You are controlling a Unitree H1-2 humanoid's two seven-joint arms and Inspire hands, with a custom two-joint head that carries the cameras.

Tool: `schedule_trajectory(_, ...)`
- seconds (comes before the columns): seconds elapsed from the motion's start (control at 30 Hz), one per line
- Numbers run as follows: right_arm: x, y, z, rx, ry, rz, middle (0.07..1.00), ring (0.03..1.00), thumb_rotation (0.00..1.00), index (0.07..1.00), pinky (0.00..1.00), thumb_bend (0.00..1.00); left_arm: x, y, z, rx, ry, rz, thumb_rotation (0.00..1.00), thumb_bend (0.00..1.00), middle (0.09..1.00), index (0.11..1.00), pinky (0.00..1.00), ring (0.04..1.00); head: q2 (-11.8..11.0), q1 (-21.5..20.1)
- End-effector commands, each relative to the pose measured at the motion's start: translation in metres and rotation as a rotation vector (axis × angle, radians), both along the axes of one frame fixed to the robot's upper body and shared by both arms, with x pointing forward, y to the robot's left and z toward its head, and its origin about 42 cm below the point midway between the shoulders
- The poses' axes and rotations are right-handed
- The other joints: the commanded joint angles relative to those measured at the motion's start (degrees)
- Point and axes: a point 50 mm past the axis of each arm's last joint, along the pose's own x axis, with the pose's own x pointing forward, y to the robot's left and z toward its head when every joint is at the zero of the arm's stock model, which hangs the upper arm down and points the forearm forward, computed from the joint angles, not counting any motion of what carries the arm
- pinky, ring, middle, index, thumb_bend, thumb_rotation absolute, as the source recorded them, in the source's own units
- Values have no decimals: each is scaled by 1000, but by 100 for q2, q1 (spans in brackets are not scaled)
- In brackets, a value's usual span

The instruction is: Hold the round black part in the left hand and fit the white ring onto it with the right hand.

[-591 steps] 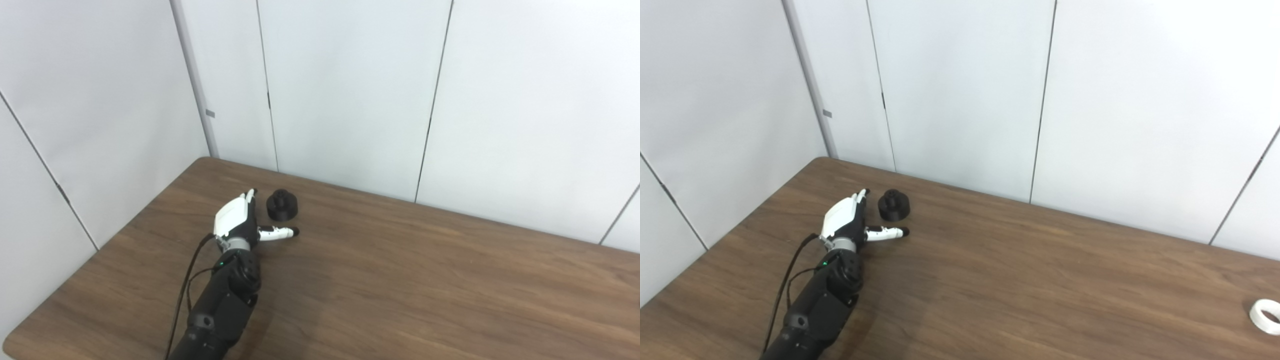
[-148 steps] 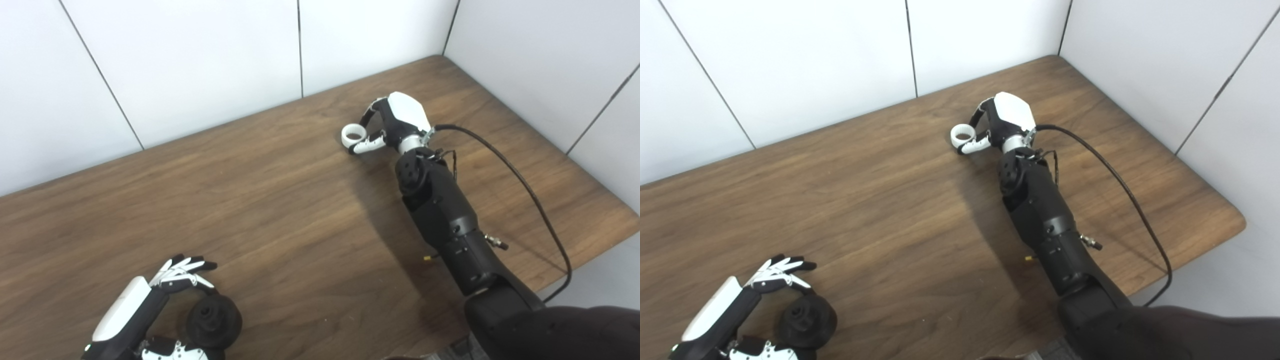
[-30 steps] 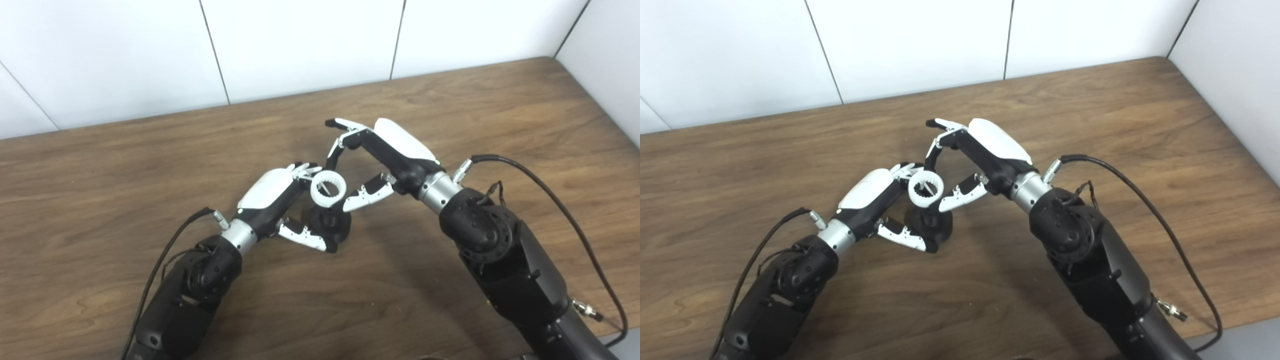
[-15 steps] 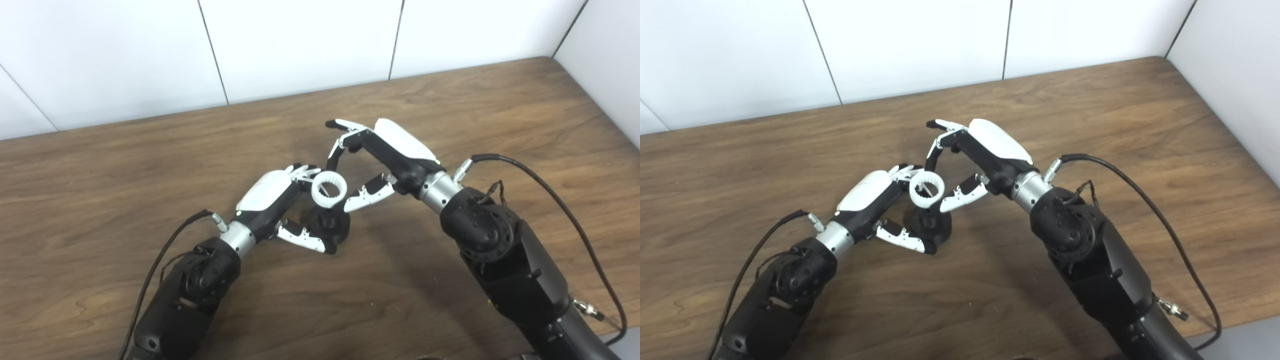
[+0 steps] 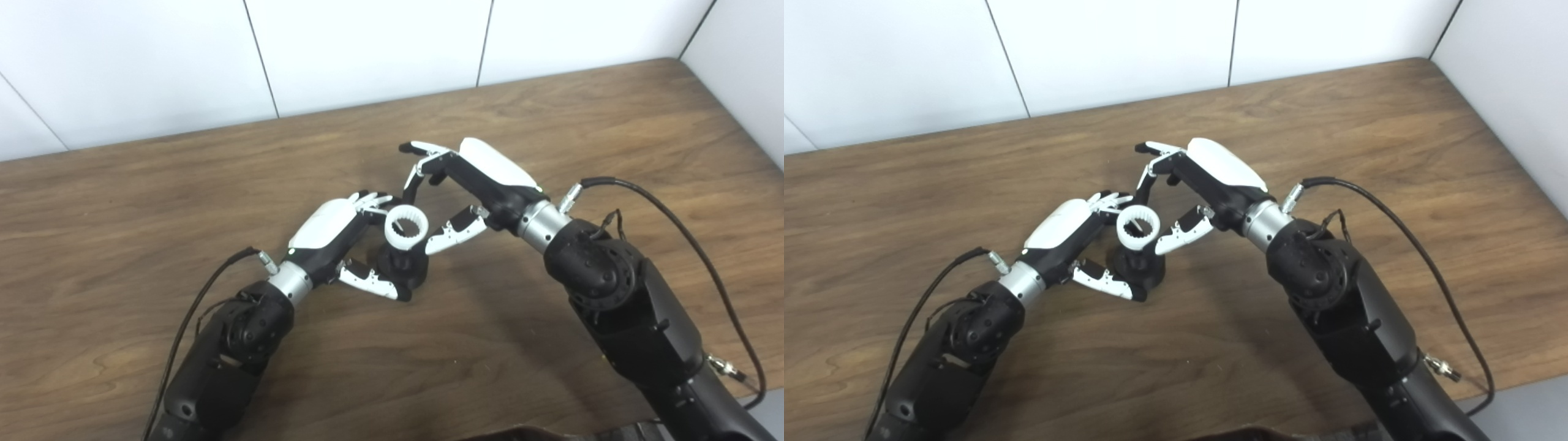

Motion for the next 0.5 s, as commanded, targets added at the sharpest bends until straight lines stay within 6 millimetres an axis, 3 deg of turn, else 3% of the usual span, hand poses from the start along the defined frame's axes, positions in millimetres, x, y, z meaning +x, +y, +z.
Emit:
schedule_trajectory(0.0, -2, -1, 17, -4, -71, 8, 925, 926, 135, 479, 706, 508, 3, 1, 4, 34, -20, -27, 47, 517, 918, 479, 1000, 964, 4, 1)
schedule_trajectory(0.47, -6, -1, 15, -20, -55, 29, 950, 945, 139, 479, 745, 508, 3, -1, 5, 35, -21, -30, 46, 517, 920, 480, 1000, 971, 27, 131)
